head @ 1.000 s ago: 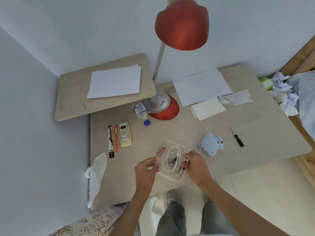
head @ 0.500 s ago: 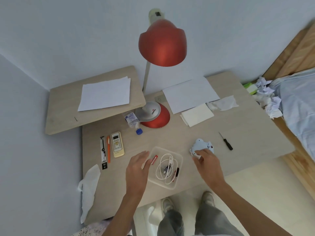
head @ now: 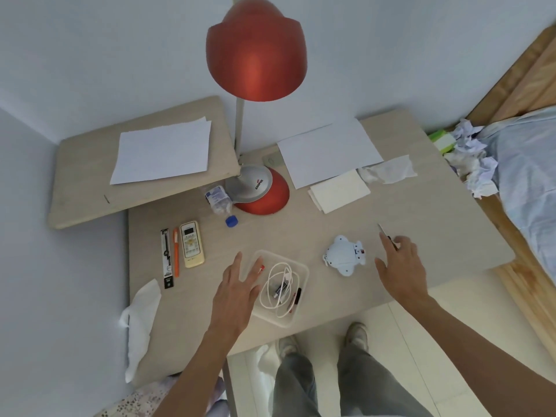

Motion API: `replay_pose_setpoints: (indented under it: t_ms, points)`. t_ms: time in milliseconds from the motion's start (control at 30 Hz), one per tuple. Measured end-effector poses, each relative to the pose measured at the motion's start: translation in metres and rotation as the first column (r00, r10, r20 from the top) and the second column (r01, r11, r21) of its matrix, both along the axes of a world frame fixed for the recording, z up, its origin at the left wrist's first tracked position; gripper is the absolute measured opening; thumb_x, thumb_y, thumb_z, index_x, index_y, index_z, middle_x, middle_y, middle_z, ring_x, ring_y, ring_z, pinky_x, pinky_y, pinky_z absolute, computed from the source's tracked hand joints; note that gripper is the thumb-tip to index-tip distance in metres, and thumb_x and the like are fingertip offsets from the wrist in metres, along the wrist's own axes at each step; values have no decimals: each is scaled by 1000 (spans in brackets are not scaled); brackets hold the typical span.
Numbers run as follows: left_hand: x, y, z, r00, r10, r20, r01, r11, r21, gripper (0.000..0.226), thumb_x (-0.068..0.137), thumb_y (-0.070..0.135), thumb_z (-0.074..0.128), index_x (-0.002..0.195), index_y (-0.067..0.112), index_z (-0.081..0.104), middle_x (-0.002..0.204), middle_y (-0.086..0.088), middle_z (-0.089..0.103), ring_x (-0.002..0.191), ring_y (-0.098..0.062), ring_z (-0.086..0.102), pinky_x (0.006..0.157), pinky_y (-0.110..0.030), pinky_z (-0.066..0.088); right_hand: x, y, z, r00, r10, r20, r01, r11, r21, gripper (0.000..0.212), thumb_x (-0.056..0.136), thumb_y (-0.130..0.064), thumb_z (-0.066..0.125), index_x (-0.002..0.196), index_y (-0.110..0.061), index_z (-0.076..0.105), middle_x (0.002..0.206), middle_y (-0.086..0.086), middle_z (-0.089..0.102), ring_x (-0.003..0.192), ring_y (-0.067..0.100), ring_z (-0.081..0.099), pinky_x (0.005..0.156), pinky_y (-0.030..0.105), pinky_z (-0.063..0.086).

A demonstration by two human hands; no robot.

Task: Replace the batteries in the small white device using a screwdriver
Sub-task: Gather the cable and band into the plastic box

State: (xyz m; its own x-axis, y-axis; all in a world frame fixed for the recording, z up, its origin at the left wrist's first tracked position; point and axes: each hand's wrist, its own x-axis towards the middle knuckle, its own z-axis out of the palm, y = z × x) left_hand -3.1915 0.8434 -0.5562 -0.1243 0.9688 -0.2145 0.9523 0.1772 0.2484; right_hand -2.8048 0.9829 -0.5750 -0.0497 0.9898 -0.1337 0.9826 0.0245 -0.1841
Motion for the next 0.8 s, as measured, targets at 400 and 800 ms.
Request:
replay_pose_setpoints:
  t_ms: [400, 800]
  points:
    - [-12, 3, -31, 983, 61, 176, -42, 993, -108, 75, 108, 20, 52, 163, 51, 10, 161, 6, 29, 132, -20, 49, 97, -41, 60, 24, 37, -37, 998, 45, 49, -38, 989, -143, 55, 97, -20, 62, 148, -21, 42, 112, 11, 42, 95, 33, 50, 65, 45, 54]
    - [-12, -4, -40, 955, 112, 276, -80, 989, -124, 72, 107, 9, 52, 161, 47, 24, 145, 8, 51, 118, -17, 56, 106, -38, 51, 18, 35, -34, 994, -2, -112, -20, 981, -192, 36, 97, -4, 51, 133, -10, 51, 103, 8, 42, 69, 32, 52, 65, 41, 50]
